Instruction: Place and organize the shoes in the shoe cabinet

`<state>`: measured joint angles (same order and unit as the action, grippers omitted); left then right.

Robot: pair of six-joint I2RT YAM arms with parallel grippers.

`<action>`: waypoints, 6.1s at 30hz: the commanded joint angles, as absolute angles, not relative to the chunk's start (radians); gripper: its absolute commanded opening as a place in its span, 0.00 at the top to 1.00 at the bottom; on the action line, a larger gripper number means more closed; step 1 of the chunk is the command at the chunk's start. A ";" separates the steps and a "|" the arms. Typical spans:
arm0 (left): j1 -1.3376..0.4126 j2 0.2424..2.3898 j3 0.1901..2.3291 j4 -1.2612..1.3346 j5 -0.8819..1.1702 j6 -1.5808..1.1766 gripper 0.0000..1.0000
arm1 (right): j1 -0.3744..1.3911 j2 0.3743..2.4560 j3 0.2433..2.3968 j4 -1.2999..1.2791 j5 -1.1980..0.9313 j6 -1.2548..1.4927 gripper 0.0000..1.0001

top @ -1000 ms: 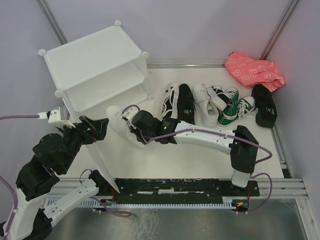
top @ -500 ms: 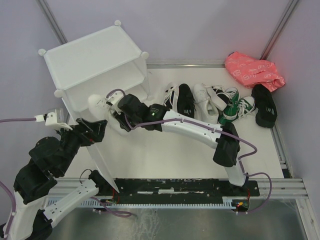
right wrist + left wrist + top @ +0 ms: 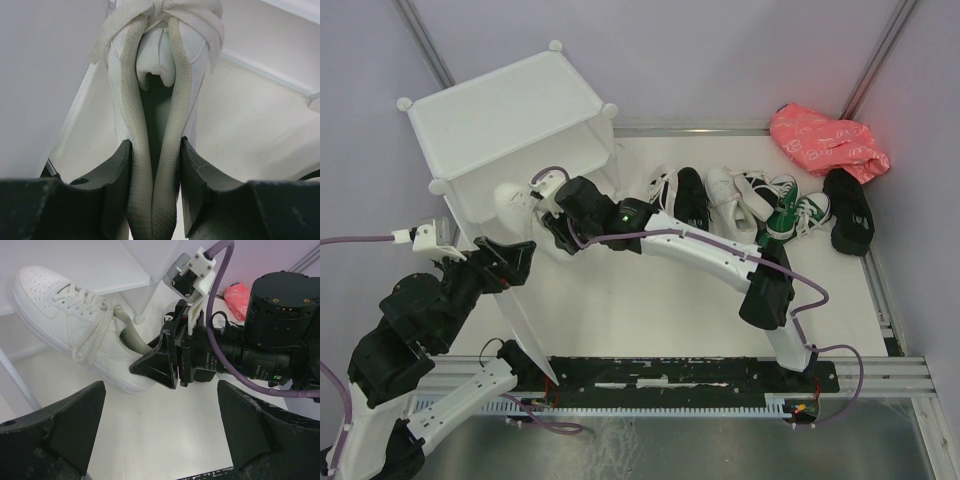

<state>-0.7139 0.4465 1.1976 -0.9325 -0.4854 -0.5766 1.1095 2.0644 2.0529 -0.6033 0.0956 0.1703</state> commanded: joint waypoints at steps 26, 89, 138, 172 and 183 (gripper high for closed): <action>-0.712 0.426 1.217 -0.973 -0.517 -0.634 0.01 | 1.100 1.751 1.937 -0.459 0.071 0.164 1.00; -0.713 0.322 1.122 -0.923 -0.539 -0.597 0.01 | 1.143 1.476 1.155 -0.362 0.132 0.380 0.01; -0.713 0.314 1.156 -0.952 -0.548 -0.601 0.01 | 1.051 1.738 1.734 -0.656 0.200 0.374 1.00; -0.713 0.306 1.225 -1.023 -0.616 -0.641 0.02 | 1.028 1.862 2.020 -0.553 0.007 0.340 1.00; -0.713 0.334 1.250 -0.940 -0.614 -0.630 0.02 | 1.035 1.854 2.009 -0.512 -0.008 0.328 1.00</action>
<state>-0.7139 0.2955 1.2320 -0.9894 -0.6018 -0.6094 1.0290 1.8954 1.9285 -0.6552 0.0151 0.3336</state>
